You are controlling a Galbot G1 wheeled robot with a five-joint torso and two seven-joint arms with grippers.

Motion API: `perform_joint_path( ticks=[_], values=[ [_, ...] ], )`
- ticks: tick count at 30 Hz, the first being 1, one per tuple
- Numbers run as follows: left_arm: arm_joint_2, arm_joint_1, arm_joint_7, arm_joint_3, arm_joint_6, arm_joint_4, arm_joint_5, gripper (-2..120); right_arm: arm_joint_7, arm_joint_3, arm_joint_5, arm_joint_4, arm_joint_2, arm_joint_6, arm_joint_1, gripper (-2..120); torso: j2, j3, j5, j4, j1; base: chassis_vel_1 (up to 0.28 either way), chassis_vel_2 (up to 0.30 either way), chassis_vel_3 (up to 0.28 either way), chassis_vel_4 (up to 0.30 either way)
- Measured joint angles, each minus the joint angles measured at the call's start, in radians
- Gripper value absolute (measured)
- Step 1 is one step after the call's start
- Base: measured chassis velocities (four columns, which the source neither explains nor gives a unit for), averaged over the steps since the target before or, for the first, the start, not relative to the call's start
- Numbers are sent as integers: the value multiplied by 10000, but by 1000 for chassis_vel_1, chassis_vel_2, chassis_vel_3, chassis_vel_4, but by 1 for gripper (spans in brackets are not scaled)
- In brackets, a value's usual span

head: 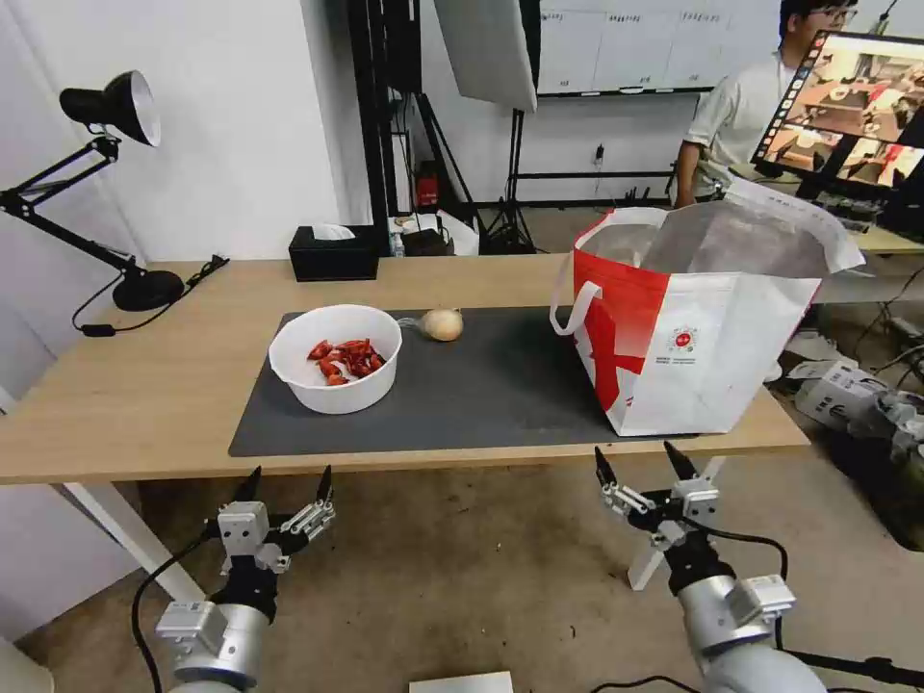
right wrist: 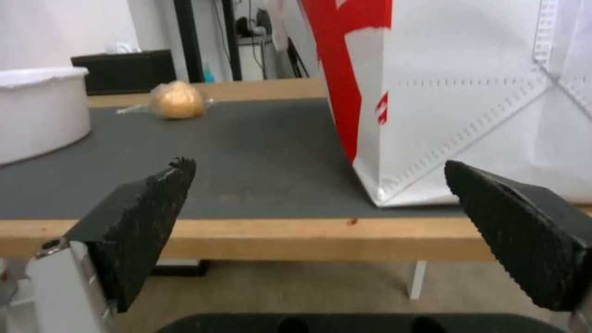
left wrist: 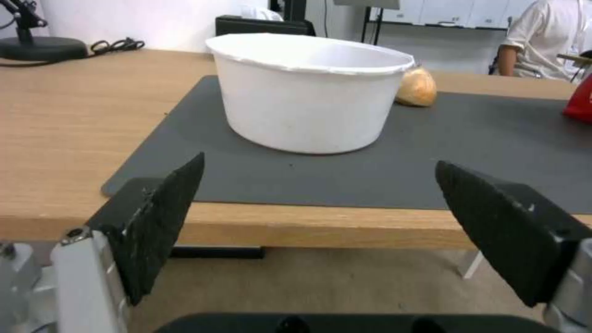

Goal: Pick up the trash from the table and place it into the takeout bag.

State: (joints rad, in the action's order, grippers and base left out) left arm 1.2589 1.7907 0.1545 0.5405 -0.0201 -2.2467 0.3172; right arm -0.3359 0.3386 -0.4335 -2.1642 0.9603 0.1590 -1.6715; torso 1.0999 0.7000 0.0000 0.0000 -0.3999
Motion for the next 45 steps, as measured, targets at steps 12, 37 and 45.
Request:
perform_joint_path(
  ticks=[12,37,45],
  values=[
    [40,47,-11,-9,7,-43,-64,100,-349,-195,95,-4,153,-210,-81,100,0,0,0,0,0,0,0,0,0],
    [59,69,-36,40,16,-155,-34,100,299,-757,34,-172,31,-126,382,100,0,0,1,-1,0,0,0,0,0],
    [22,95,-35,66,17,-190,-29,100,1756,-1303,-1234,-120,-800,-89,2403,100,0,2,1,1,0,0,0,0,0]
  ],
)
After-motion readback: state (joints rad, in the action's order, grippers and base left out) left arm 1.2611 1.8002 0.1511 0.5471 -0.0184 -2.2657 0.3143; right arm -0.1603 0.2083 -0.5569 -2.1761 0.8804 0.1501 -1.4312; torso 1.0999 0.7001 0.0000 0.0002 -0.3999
